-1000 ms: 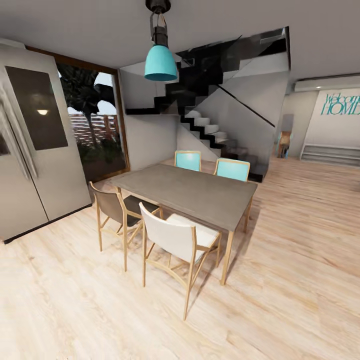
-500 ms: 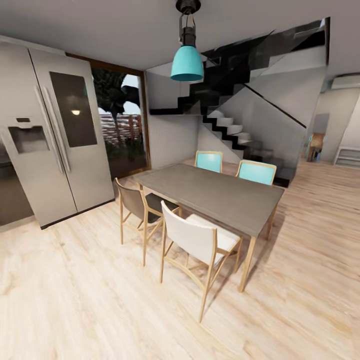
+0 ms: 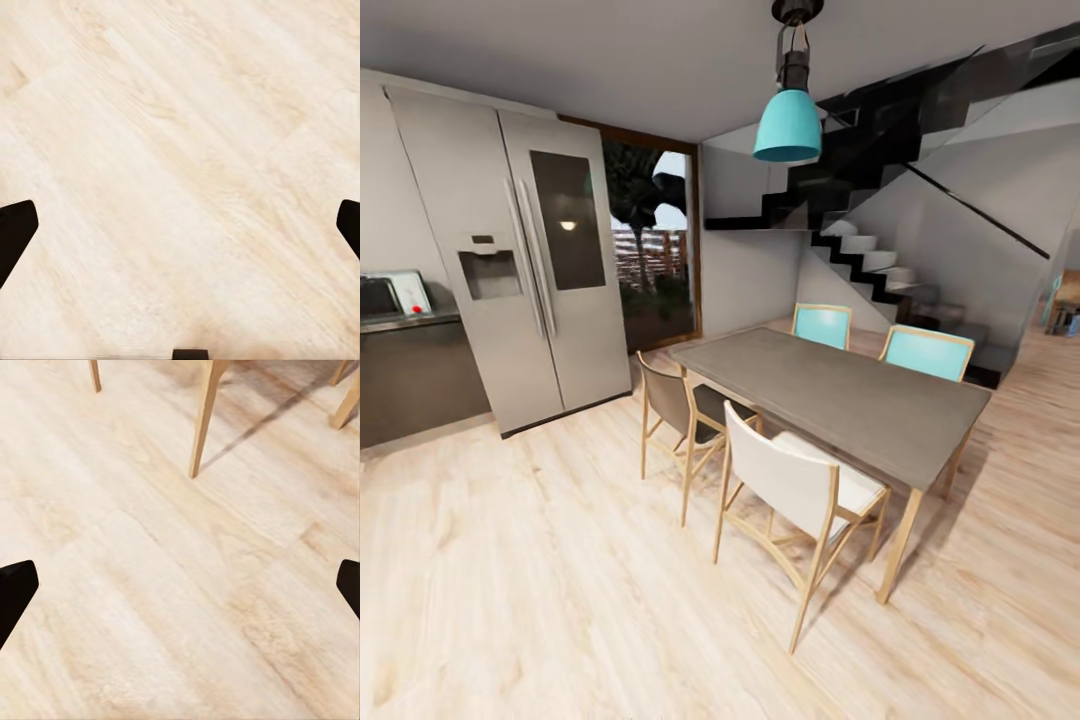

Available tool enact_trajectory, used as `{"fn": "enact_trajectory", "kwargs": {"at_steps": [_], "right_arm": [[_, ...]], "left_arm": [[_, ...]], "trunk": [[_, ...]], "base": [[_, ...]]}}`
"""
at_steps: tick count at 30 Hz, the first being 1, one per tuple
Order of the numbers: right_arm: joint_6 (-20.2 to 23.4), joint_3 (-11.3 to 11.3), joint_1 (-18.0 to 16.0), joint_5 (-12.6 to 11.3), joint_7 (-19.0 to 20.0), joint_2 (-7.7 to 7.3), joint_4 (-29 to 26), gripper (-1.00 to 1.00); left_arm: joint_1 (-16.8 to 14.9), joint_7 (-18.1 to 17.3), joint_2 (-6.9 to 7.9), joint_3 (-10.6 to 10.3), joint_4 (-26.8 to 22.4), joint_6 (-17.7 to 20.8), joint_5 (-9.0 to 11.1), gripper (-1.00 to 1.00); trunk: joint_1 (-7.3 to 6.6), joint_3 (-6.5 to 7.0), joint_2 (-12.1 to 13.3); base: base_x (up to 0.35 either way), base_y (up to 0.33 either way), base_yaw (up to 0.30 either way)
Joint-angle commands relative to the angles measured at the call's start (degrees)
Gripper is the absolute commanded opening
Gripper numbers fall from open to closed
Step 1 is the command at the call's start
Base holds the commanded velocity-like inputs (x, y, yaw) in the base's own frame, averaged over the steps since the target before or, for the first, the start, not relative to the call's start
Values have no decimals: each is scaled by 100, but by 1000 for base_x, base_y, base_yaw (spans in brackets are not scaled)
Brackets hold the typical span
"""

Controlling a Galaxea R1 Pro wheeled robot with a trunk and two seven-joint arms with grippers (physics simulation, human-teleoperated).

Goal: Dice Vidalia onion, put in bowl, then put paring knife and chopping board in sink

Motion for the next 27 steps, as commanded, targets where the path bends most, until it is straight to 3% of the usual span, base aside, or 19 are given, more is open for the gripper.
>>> {"fn": "enact_trajectory", "kwargs": {"at_steps": [1,27], "right_arm": [[-17,-1,-3,2,-2,1,4,100],[-17,-1,-3,9,-4,1,5,100]], "left_arm": [[3,2,0,4,-8,-7,5,100],[2,2,-23,-4,-14,-11,-3,100]], "trunk": [[0,-5,-2],[0,-5,-2]], "base": [[0,0,282],[0,0,282]]}}
